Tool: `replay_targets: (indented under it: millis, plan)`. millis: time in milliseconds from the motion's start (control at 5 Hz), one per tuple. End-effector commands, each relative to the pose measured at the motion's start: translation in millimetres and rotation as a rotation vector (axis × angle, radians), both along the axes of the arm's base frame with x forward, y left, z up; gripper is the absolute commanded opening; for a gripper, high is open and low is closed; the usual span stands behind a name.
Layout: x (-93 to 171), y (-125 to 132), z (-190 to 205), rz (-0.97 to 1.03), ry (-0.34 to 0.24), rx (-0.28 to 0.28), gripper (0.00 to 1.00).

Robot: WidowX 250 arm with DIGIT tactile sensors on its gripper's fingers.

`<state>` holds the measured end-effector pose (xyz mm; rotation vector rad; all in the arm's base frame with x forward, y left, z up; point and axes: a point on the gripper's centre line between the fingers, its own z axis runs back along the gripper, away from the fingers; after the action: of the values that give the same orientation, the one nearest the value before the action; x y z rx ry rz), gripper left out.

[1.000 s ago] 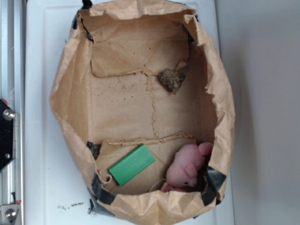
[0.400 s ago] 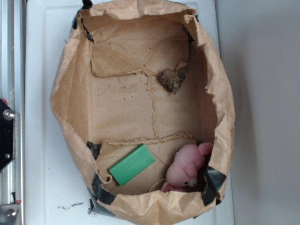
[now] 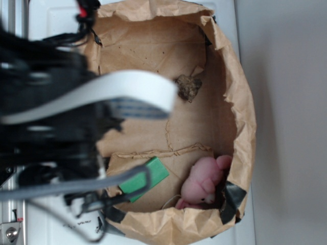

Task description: Grab the rock.

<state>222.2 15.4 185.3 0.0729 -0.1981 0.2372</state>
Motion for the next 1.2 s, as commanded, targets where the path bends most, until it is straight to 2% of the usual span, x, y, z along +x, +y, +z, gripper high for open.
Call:
replay_targets:
  millis: [0,200,400,1000]
  plan:
    - [36.2,37.0,-23.8,0.117,-0.131,-0.052,1.00]
    - [52.1,53.7,-37.6,0.156,-0.091,-0.111,1.00]
    - [66.4,62.9,-55.8,0.184,-0.086,-0.089,1.00]
    - [66.4,62.9,-55.8,0.184,-0.086,-0.089,1.00]
